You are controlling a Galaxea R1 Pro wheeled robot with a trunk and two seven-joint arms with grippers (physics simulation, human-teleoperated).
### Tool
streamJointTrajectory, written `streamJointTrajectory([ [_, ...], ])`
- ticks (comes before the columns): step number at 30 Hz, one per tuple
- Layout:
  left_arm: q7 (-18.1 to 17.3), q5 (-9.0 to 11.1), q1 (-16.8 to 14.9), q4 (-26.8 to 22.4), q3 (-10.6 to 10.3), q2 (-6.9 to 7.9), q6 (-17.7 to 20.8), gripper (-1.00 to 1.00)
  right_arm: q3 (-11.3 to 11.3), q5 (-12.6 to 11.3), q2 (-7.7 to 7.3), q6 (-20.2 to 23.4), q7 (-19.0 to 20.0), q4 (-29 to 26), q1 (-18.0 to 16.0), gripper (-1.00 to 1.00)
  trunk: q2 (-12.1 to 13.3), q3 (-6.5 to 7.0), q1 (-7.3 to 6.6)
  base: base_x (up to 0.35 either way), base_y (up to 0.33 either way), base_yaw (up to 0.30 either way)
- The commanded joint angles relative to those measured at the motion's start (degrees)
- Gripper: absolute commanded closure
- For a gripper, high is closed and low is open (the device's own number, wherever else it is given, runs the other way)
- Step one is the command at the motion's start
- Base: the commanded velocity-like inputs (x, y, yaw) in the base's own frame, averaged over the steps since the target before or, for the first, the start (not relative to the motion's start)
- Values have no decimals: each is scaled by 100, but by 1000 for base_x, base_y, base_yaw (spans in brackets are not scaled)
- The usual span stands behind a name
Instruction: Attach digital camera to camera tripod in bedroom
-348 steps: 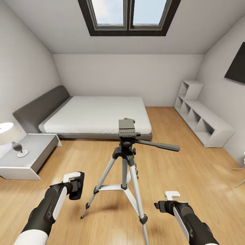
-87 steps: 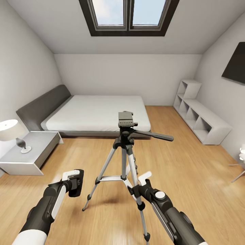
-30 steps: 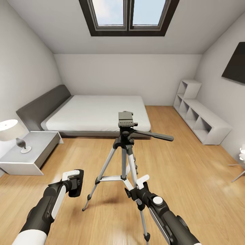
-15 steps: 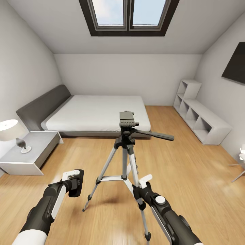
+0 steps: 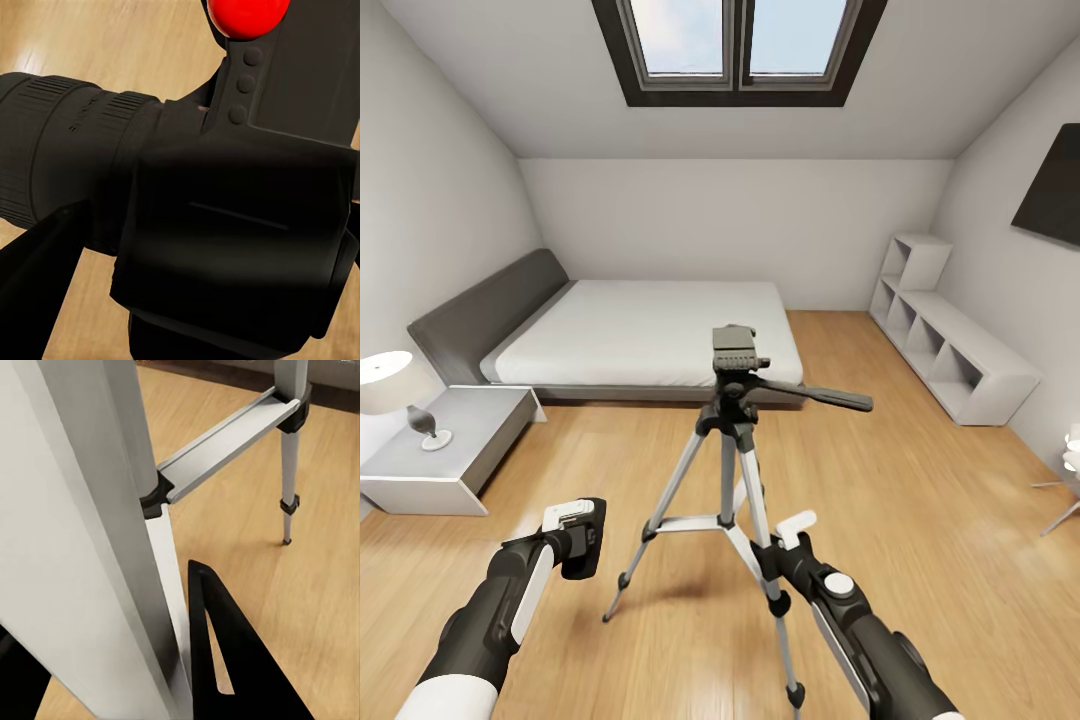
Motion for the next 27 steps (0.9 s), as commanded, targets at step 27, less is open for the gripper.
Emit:
streamJointTrajectory([
  [27,50,61,-4,-7,-7,1,27,100,-95,-5,-4,82,18,-19,-4,100,-12,-11,3,0,0,0],
])
